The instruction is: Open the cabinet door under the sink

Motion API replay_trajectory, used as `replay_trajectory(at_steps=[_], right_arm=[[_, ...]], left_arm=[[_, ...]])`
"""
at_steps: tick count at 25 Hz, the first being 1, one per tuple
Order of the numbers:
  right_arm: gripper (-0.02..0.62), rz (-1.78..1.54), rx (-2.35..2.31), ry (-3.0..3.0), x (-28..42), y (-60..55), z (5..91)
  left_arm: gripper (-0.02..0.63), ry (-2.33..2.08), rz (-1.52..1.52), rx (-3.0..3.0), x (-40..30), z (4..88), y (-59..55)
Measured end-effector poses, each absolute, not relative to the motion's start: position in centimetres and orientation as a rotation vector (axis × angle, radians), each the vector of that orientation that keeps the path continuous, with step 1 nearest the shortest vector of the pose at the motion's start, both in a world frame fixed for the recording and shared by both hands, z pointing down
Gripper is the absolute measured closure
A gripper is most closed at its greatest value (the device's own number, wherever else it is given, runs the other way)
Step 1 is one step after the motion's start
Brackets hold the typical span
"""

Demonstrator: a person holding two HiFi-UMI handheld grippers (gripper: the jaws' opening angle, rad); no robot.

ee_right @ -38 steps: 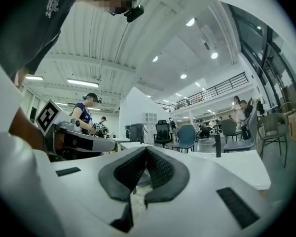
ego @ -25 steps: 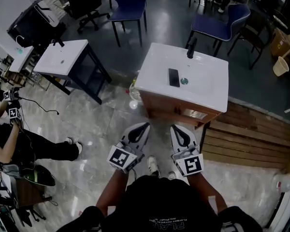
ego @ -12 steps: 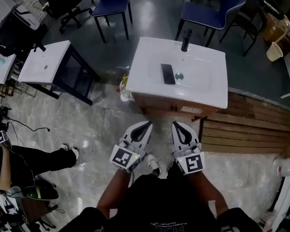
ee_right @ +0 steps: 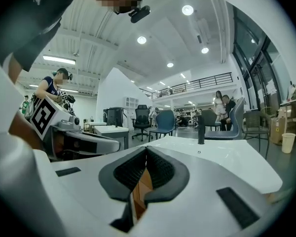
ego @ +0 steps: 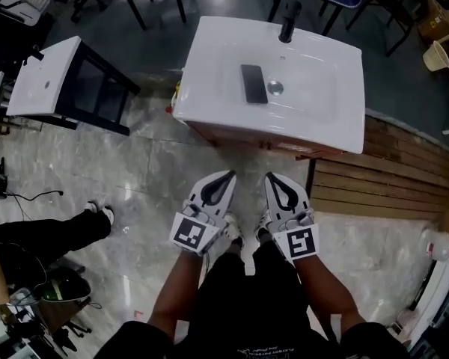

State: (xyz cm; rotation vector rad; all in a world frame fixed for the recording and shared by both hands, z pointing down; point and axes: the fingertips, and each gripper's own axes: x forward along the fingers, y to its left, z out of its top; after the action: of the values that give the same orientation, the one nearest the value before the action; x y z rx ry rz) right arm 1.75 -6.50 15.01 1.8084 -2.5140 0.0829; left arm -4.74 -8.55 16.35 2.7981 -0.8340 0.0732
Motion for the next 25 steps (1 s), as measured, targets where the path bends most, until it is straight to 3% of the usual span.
replay_trajectory(at_steps=[14, 19, 25], right_arm=[[0.572, 0.219, 1.875, -2.363, 5.8, -9.4, 30.2], [0.572, 0.25, 1.91, -2.31, 7.3, -10.5, 36.7], [0.571, 0.267, 1.953, -2.258, 8.7, -10.9, 42.9]], left_arm=[[0.581, -0.93, 0.137, 2.686, -1.6, 30.7, -11.4], [0.581, -0.846, 0.47, 2.853, 0.6, 37.0, -10.6], [0.581, -0.895, 0.28, 2.714, 2.5, 41.7, -11.5]])
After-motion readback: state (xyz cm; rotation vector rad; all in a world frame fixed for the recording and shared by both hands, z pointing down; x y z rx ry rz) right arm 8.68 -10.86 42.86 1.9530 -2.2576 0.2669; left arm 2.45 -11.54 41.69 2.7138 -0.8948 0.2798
